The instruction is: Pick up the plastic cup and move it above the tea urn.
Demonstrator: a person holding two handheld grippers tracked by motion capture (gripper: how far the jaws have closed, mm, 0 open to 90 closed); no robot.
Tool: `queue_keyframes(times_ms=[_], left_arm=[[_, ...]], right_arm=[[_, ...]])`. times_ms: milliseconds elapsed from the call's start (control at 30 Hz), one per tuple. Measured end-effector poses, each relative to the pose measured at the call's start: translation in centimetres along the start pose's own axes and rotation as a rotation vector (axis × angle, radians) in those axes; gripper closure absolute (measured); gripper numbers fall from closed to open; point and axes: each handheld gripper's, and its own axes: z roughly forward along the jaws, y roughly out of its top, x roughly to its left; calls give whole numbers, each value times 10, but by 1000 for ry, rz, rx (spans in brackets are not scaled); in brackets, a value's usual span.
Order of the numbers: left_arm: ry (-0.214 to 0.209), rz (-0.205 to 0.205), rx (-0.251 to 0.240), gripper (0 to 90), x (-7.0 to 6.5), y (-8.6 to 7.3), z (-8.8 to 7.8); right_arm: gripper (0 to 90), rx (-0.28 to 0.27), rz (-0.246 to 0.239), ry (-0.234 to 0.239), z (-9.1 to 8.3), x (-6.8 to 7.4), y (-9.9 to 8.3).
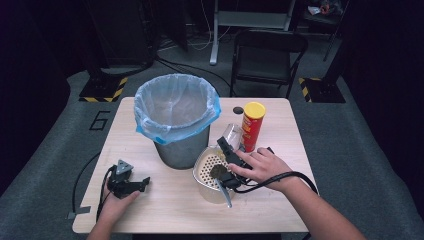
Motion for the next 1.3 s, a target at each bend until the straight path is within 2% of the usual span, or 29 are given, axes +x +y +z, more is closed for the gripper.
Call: queue_keyframes(times_ms=[33, 67, 100, 133, 167, 200, 233, 533, 767, 833, 900, 967, 1067, 1100, 1133, 1167, 1233, 1267, 1300], left_arm=[[0, 0, 0, 129, 0, 0, 0], [0, 0, 0, 129, 0, 0, 0], [0, 0, 0, 129, 0, 0, 0], [0, 0, 0, 129, 0, 0, 0], [0, 0, 0, 129, 0, 0, 0], [0, 0, 0, 129, 0, 0, 0], [0, 0, 0, 129, 0, 0, 0], [0, 1, 0, 129, 0, 0, 0], [1, 1, 0, 129, 0, 0, 0], [1, 1, 0, 129, 0, 0, 0], [1, 1, 0, 129, 0, 0, 0], [1, 2, 0, 129, 0, 0, 0], [1, 1, 0, 129, 0, 0, 0], [1, 1, 0, 129, 0, 0, 0], [1, 1, 0, 129, 0, 0, 0], [1, 1, 0, 129, 0, 0, 0], [1, 1, 0, 129, 0, 0, 0], [1, 1, 0, 129, 0, 0, 0], [1, 1, 0, 129, 0, 0, 0]], right_arm=[[361, -2, -9, 43, 0, 1, 0], [361, -5, -7, 61, -1, 2, -1], [361, -2, 3, 38, -1, 2, -1], [361, -1, -1, -6, -1, -1, -1], [361, 0, -13, 27, -2, -1, -1], [361, 5, 0, -12, -2, 0, -1], [361, 7, -2, -21, -3, -1, -1], [361, 10, 11, -28, -4, -1, 0], [360, 14, 18, -57, -4, -1, 2], [360, 17, 39, -65, -4, -1, 2], [360, 22, 82, -67, -4, 0, 3], [360, 30, 116, -92, -4, 2, 4], [360, 32, 145, -117, -4, 2, 5], [360, 38, 217, -125, -4, 6, 5], [360, 37, 256, -131, -4, 6, 4], [360, 43, 264, -138, -5, 2, 5], [359, 38, 365, -160, -6, 3, 6], [358, 42, 399, -173, -7, 3, 6], [357, 46, 472, -183, -8, 5, 7]])
